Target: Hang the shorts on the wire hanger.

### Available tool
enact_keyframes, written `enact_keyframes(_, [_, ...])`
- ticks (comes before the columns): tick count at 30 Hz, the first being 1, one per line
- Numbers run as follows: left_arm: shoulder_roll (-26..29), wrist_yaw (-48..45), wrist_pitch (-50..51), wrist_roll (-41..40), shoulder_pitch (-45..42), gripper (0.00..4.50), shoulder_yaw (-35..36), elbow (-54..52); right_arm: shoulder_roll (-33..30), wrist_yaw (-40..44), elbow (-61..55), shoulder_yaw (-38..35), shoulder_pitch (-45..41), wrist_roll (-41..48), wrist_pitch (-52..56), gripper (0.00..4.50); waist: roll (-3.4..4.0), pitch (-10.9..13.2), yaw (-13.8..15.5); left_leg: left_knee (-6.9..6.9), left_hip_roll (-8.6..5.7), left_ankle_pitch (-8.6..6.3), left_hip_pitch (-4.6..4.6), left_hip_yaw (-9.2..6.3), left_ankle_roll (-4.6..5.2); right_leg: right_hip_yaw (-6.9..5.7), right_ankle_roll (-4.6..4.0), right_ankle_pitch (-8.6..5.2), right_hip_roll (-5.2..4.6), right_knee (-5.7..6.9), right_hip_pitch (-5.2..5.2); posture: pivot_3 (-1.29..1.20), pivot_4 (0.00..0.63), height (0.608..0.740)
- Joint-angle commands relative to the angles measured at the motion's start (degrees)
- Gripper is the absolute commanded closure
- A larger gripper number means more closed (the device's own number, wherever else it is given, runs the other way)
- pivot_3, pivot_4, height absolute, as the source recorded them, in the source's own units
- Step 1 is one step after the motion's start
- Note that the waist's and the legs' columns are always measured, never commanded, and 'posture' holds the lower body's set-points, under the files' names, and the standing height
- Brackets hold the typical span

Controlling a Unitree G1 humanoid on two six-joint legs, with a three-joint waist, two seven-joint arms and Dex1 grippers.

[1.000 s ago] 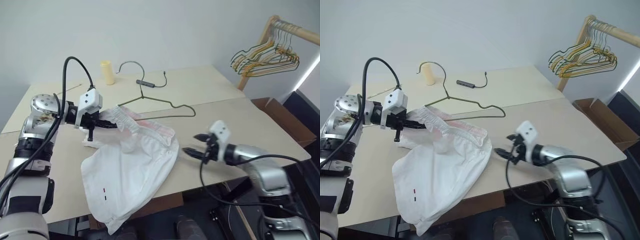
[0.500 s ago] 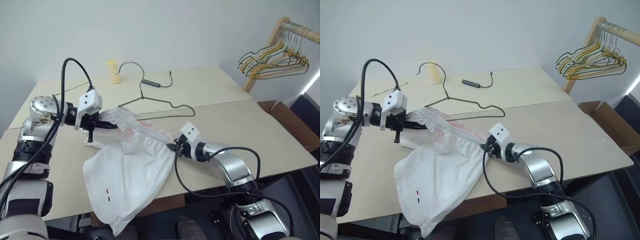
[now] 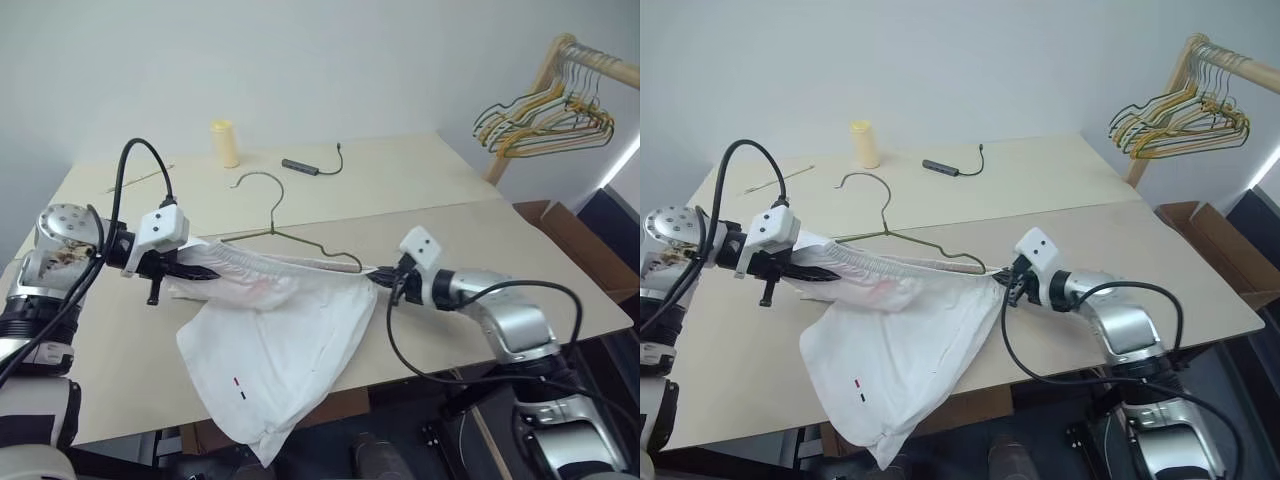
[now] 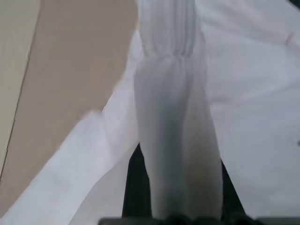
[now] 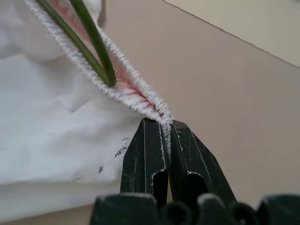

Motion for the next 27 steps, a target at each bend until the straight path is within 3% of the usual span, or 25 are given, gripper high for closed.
enact_keyframes(1, [1.20,3.35,-1.07,3.23,-1.36,4.50,0.43,2.46,-4.02,1.02,-1.02,-3.94,-1.73,-0.02,-0.72,4.48,0.00,0.00,0.02,0.00,-0.01,0.00,0.00,0.02,0.00,0.00,0.00,0.00,0.00,-0.01,0.00,-0.11,0.000,0.740])
enact_keyframes(8, [-1.90,6.57,0.08,2.10,-1.98,4.50,1.48,3.38,-5.98,2.95,-3.20,-3.42,-2.03,1.47,-0.96,4.48,-0.01,-0.01,0.07,0.00,-0.01,0.00,-0.13,0.01,0.00,-0.05,0.01,-0.01,-0.04,-0.06,-0.06,-0.13,0.000,0.740])
enact_keyframes(13, [0.58,3.02,-4.81,5.37,0.69,4.50,-1.87,2.23,-6.37,2.68,-4.70,-3.99,-3.57,1.72,0.05,4.48,-0.01,-0.01,-0.32,-0.01,0.00,0.00,-0.11,0.02,0.00,-0.03,0.01,-0.01,-0.04,-0.05,-0.07,-0.13,0.000,0.740])
enact_keyframes(19, [-4.53,12.58,0.91,9.26,-2.04,4.50,-3.01,4.12,-7.41,3.61,-15.22,-3.23,-4.00,5.32,4.01,4.48,-0.02,-0.01,0.22,0.01,-0.01,0.00,-0.10,-0.01,0.00,-0.04,0.02,-0.01,-0.04,-0.03,-0.05,-0.14,0.000,0.740])
enact_keyframes(23, [-8.96,13.01,6.90,4.96,-4.42,4.50,-0.70,2.37,-6.77,1.11,-20.83,1.94,-2.90,3.70,7.99,4.48,-0.09,-0.05,0.43,0.08,-0.03,0.00,-0.28,-0.01,0.00,-0.18,0.03,-0.02,-0.07,-0.08,-0.09,-0.15,0.000,0.740])
enact_keyframes(27, [-9.50,7.70,9.93,0.43,-4.60,4.50,0.25,-1.13,-5.72,-6.78,-19.73,10.03,-3.45,-6.72,8.95,4.48,-0.09,-0.06,-0.47,0.05,-0.01,0.00,-0.30,-0.02,0.00,-0.14,0.03,-0.02,-0.07,-0.05,-0.21,-0.16,0.000,0.740])
